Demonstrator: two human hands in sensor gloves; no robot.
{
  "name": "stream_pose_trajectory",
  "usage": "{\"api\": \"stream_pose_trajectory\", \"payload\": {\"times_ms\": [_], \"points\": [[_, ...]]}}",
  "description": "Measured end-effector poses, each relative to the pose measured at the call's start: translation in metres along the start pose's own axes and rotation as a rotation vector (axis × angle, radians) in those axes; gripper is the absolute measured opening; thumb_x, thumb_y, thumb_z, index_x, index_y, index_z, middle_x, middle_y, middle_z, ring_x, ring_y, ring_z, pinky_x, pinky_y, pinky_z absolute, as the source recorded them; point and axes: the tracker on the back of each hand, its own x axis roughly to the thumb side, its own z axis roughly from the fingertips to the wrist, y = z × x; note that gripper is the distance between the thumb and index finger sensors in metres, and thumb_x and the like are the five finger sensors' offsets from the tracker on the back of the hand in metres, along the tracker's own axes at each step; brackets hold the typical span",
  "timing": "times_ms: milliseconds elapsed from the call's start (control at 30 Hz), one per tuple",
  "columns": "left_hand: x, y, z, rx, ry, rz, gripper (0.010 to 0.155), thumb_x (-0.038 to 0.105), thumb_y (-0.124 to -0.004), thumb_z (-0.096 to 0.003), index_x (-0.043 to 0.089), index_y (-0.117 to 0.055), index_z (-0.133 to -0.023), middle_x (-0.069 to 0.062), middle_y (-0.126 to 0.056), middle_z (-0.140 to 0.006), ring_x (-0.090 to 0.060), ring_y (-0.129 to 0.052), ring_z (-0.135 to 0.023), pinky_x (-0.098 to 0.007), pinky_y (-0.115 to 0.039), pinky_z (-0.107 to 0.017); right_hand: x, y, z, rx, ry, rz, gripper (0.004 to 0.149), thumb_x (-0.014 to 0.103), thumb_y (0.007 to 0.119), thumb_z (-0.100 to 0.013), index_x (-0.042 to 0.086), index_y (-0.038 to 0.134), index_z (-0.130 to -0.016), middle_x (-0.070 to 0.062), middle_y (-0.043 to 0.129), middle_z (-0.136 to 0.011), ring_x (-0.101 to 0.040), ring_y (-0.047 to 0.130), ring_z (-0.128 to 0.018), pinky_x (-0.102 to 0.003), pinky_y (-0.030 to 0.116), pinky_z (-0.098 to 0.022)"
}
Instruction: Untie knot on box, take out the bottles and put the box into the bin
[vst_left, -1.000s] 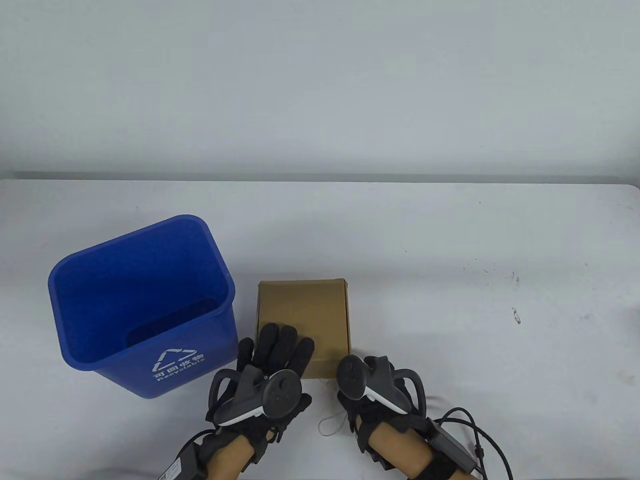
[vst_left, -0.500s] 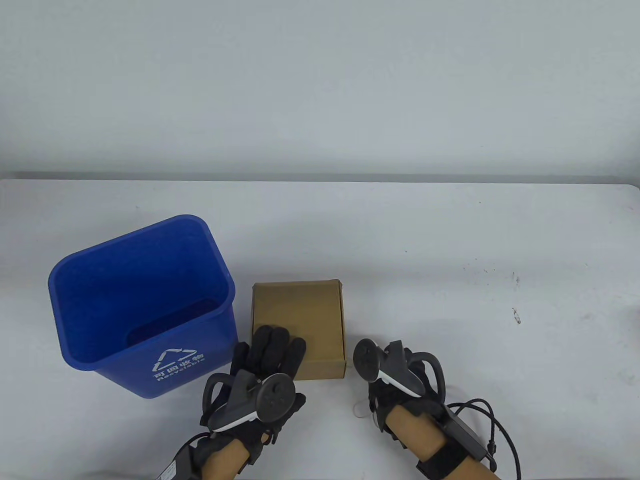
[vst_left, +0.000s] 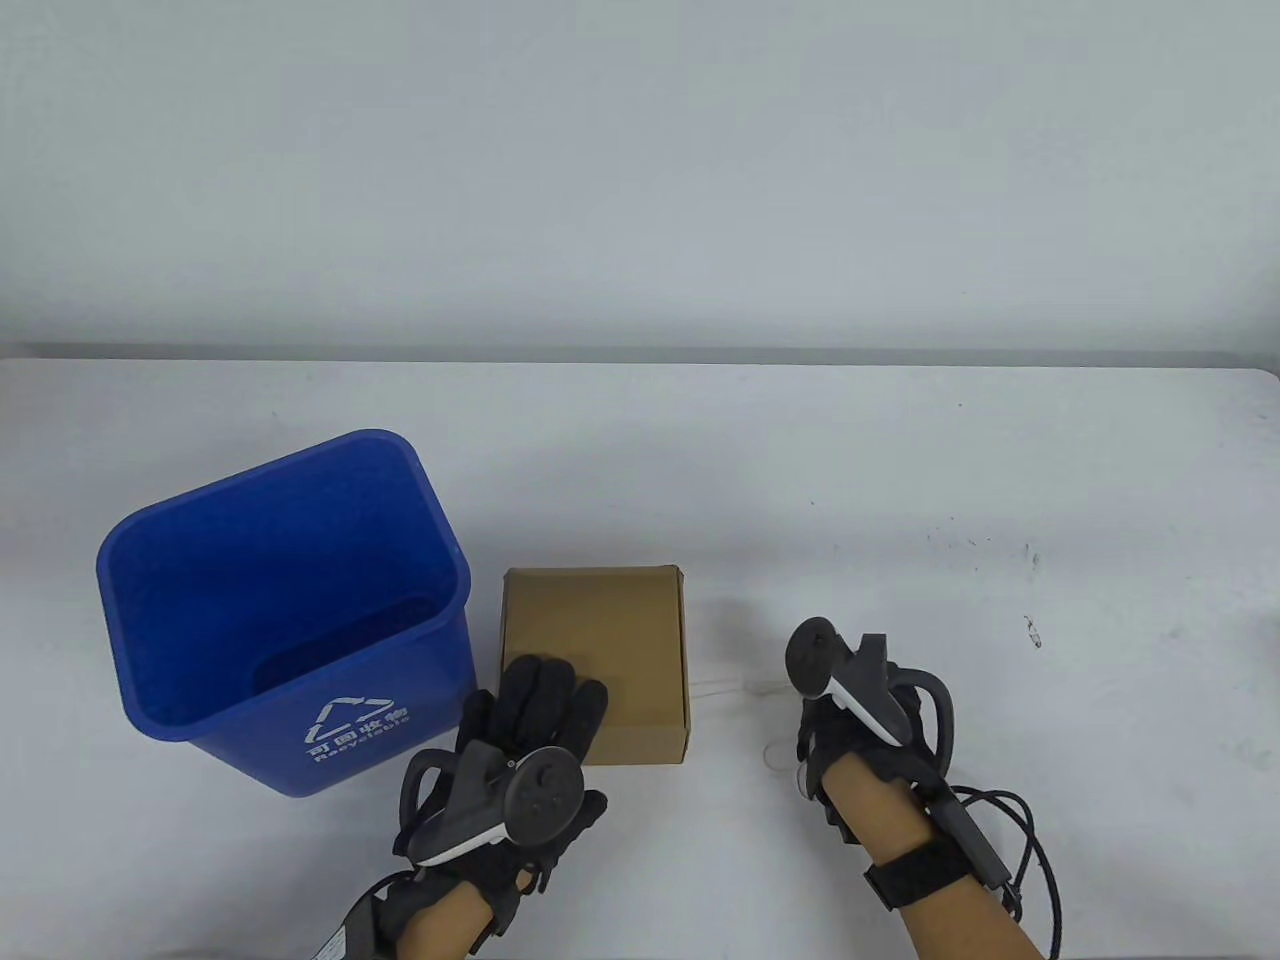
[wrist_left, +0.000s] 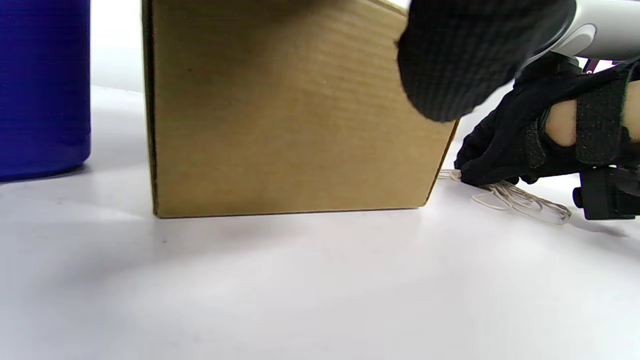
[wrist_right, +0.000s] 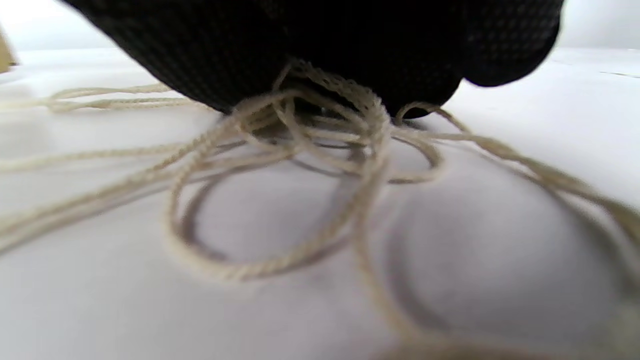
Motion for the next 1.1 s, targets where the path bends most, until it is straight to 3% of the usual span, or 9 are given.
{"api": "stream_pose_trajectory", "payload": {"times_ms": [233,400,567,767,900,1000,1100], "points": [[0.0,0.0,0.002,-0.005,0.01,0.001,0.095,0.054,-0.078,-0.0468,0.028,-0.015,-0.113,-0.01,-0.006,-0.116,-0.047,-0.007,-0.111,-0.077,-0.028,-0.073,-0.028,-0.003,-0.013,-0.017,0.148,0.019,0.037,0.029,0.077,-0.049,0.007,0.077,-0.078,-0.017,0.075,-0.08,-0.038,0.081,-0.061,-0.044,0.073,-0.043],[0.0,0.0,0.002,-0.009,0.01,0.001,0.095,0.054,-0.078,-0.0468,0.028,-0.014,-0.113,-0.01,-0.005,-0.116,-0.047,-0.007,-0.111,-0.077,-0.028,-0.073,-0.028,-0.003,-0.012,-0.035,0.128,0.042,0.037,0.03,0.076,-0.049,0.007,0.077,-0.078,-0.017,0.076,-0.08,-0.038,0.081,-0.061,-0.044,0.074,-0.043],[0.001,0.0,0.002,-0.016,0.01,0.002,0.096,0.054,-0.078,-0.0468,0.028,-0.014,-0.113,-0.011,-0.005,-0.116,-0.047,-0.006,-0.11,-0.077,-0.027,-0.073,-0.025,-0.009,-0.006,-0.033,0.022,-0.106,0.038,0.032,0.077,-0.049,0.009,0.082,-0.079,-0.016,0.078,-0.083,-0.039,0.084,-0.064,-0.046,0.075,-0.046],[0.001,0.0,0.002,-0.018,0.011,0.004,0.096,0.054,-0.078,-0.047,0.028,-0.014,-0.113,-0.01,-0.004,-0.116,-0.047,-0.006,-0.11,-0.077,-0.027,-0.073,-0.015,-0.015,0.007,0.099,-0.096,-0.258,0.047,0.037,0.072,-0.049,0.008,0.078,-0.087,-0.018,0.076,-0.091,-0.036,0.093,-0.062,-0.041,0.084,-0.04],[0.001,0.0,0.002,-0.021,0.01,0.007,0.095,0.053,-0.078,-0.0471,0.028,-0.014,-0.113,-0.01,-0.004,-0.116,-0.047,-0.006,-0.11,-0.078,-0.027,-0.073,-0.013,-0.017,0.016,0.19,-0.212,-0.492,0.049,0.036,0.07,-0.05,0.008,0.075,-0.089,-0.021,0.073,-0.093,-0.039,0.096,-0.064,-0.042,0.086,-0.038],[0.001,0.0,0.002,-0.023,0.01,0.006,0.095,0.053,-0.078,-0.0471,0.028,-0.014,-0.113,-0.011,-0.004,-0.116,-0.047,-0.006,-0.11,-0.078,-0.027,-0.073,-0.014,-0.025,0.02,0.153,-0.28,-0.519,0.048,0.033,0.07,-0.05,0.008,0.075,-0.09,-0.021,0.072,-0.094,-0.041,0.093,-0.066,-0.045,0.083,-0.041],[0.002,0.0,0.002,-0.024,0.01,0.006,0.095,0.053,-0.078,-0.0471,0.028,-0.014,-0.113,-0.011,-0.005,-0.116,-0.047,-0.006,-0.11,-0.077,-0.027,-0.073,-0.014,-0.035,0.023,0.043,-0.329,-0.348,0.047,0.027,0.071,-0.05,0.013,0.072,-0.094,-0.019,0.067,-0.099,-0.046,0.081,-0.079,-0.055,0.073,-0.052]]}}
